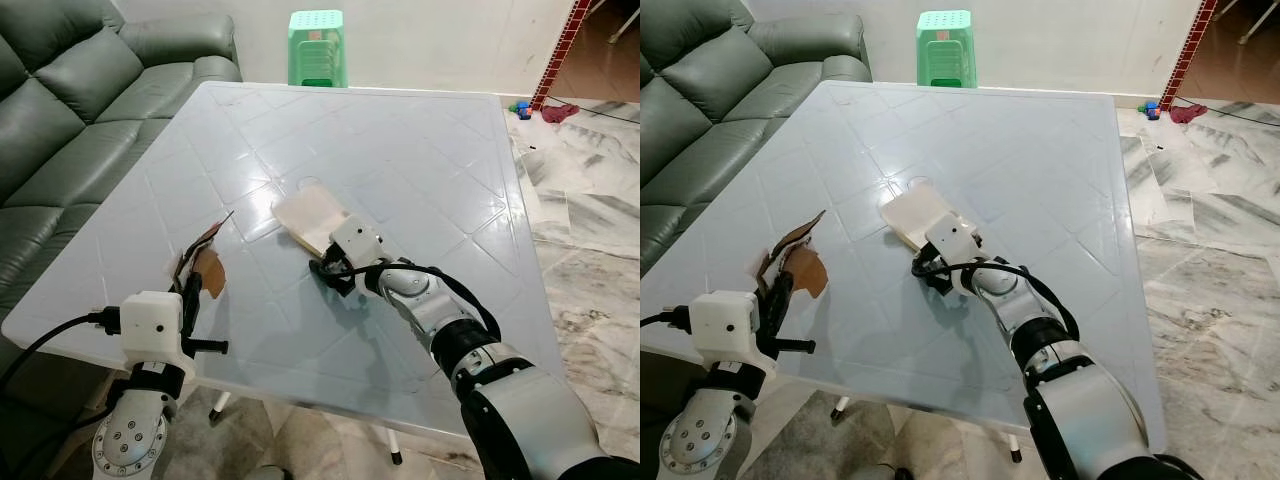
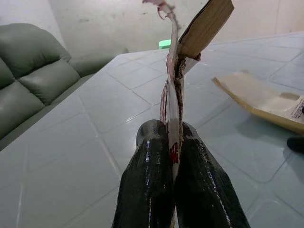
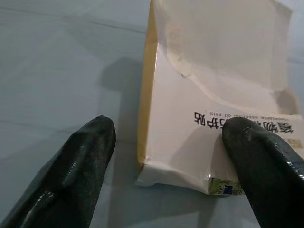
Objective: Picking trash to rubbish bin
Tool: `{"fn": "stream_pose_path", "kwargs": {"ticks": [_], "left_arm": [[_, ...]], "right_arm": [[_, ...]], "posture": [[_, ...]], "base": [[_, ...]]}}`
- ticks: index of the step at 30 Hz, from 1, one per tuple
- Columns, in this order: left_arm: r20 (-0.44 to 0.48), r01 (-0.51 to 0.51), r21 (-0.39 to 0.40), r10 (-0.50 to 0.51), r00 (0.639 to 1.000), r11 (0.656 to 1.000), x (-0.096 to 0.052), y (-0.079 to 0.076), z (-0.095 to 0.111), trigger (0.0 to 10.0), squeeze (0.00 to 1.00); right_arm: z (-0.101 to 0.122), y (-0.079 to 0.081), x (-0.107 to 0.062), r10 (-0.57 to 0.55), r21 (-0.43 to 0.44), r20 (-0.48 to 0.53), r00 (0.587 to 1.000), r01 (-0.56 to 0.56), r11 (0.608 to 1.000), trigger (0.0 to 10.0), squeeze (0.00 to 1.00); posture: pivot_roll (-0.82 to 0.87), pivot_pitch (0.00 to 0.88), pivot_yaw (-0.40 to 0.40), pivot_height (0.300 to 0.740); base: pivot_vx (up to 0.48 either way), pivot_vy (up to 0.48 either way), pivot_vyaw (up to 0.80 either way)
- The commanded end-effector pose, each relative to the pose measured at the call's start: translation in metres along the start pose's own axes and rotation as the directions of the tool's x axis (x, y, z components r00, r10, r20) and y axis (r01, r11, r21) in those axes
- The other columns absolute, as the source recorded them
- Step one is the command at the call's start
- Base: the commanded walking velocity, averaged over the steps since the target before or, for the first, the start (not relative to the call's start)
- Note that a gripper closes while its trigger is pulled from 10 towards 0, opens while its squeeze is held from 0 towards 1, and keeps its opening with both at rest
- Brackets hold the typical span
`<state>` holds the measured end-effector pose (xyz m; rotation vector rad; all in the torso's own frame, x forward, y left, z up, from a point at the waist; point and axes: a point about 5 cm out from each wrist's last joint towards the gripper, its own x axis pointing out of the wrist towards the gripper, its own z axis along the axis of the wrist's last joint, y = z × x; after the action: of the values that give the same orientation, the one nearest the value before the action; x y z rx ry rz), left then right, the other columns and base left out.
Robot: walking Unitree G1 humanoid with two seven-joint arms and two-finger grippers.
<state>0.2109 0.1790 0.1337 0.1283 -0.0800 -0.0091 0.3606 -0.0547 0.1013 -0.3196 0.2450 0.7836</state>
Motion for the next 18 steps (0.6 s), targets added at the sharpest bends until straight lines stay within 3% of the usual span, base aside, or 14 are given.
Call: {"fn": "stream_pose_path", "kwargs": {"ticks": [1,5,18], "left_arm": [[0.007,0.005,-0.006,-0.005,1.000,1.000,0.000,-0.001,0.003,0.0,0.00],[0.008,0.006,-0.008,-0.006,1.000,1.000,0.000,-0.001,0.003,0.0,0.00],[0.015,0.012,-0.019,-0.012,1.000,1.000,0.006,-0.003,0.002,0.0,0.00]], "right_arm": [[-0.025,0.022,0.000,0.132,0.064,-0.080,0.988,-0.127,0.990,0.0,0.00],[-0.029,0.027,-0.004,0.216,0.052,-0.068,0.974,-0.212,0.976,0.0,0.00],[-0.044,0.009,-0.022,0.134,0.047,-0.045,0.990,-0.132,0.990,0.0,0.00]], "posture": [[0.16,0.109,0.009,0.740],[0.16,0.110,0.008,0.740],[0.13,0.098,0.017,0.740]], "base": [[0.000,0.000,0.00],[0.000,0.000,0.00],[0.000,0.000,0.00]]}}
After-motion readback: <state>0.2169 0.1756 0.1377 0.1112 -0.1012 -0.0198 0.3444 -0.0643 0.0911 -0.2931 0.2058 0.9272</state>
